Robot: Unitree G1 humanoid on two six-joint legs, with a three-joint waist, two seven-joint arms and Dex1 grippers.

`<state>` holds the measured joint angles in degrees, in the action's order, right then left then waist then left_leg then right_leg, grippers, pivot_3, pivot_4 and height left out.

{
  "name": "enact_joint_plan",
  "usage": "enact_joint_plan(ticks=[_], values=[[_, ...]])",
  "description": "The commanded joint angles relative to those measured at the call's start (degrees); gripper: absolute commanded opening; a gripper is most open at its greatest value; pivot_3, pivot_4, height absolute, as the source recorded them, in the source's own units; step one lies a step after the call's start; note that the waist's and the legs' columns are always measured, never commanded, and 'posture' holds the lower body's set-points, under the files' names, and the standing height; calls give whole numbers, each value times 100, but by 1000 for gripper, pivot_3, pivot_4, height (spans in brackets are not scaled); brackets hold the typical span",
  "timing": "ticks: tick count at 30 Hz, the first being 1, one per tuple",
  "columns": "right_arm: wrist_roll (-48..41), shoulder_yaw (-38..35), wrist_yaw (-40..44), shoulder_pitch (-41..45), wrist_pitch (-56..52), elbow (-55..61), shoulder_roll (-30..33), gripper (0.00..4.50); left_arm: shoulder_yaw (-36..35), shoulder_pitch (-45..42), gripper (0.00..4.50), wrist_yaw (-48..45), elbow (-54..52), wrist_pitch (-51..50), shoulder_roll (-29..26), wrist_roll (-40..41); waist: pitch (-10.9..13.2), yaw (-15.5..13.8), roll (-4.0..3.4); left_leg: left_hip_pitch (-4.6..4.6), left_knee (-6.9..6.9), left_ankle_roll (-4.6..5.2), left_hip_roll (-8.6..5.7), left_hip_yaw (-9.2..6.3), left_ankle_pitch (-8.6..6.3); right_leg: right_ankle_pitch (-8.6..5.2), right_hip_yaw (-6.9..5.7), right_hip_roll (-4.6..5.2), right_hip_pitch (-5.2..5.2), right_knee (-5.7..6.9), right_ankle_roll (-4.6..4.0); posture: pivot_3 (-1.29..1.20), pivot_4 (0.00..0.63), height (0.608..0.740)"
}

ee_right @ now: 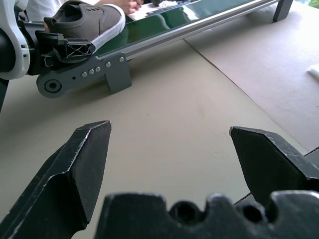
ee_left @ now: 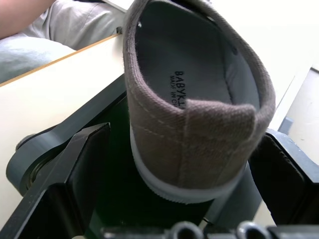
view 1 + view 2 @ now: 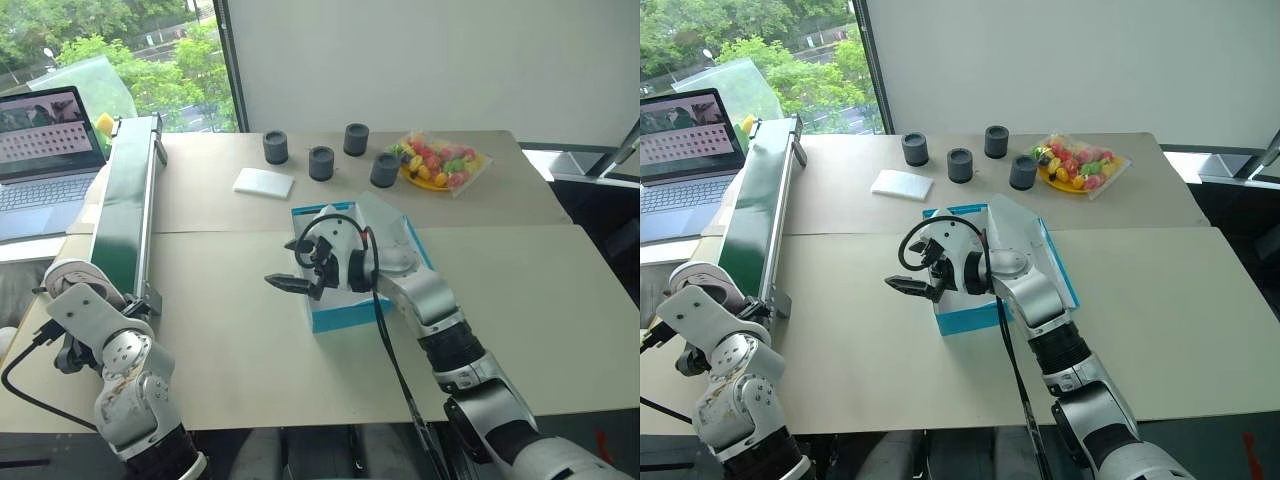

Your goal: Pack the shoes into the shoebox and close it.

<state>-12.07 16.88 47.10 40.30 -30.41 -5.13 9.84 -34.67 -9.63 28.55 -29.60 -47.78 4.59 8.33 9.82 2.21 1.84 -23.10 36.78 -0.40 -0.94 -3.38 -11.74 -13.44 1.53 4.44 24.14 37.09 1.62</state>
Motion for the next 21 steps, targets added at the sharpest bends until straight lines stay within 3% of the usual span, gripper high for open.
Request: enact_joint_plan(ticks=[1,2,5,7,13,21], values=[[-103,-167,-63,142,20,184,-32,4500,37,-19,3863,15,-102,101,91,17,0,-6,0,0,0,0,0,0,0,0,0,0,0,0,0,0,150,739],[-110,-173,-70,146,20,179,-35,4500,61,-15,3730,11,-106,105,79,9,0,-7,1,0,1,0,0,0,0,0,0,0,0,0,0,0,150,739],[-138,-192,-95,168,17,174,-44,4500,73,-42,2731,37,-117,103,85,26,0,-13,0,2,1,0,0,1,0,0,1,0,-1,1,1,0,150,739],[-139,-198,-123,187,32,148,-52,4500,62,-60,2484,43,-100,108,73,42,0,-13,0,4,1,0,0,0,0,0,1,0,-2,3,0,0,150,739],[-145,-232,-159,225,44,107,-68,4500,142,-94,2283,-16,-106,178,8,52,-1,-13,0,11,1,0,0,1,0,1,1,-1,-8,4,0,0,150,739],[-320,-615,-459,436,-84,-147,-323,4500,1770,302,2283,-573,-645,1405,-1272,-1383,-2,-25,13,-9,3,0,-1,2,0,2,3,0,9,0,0,0,150,739]])
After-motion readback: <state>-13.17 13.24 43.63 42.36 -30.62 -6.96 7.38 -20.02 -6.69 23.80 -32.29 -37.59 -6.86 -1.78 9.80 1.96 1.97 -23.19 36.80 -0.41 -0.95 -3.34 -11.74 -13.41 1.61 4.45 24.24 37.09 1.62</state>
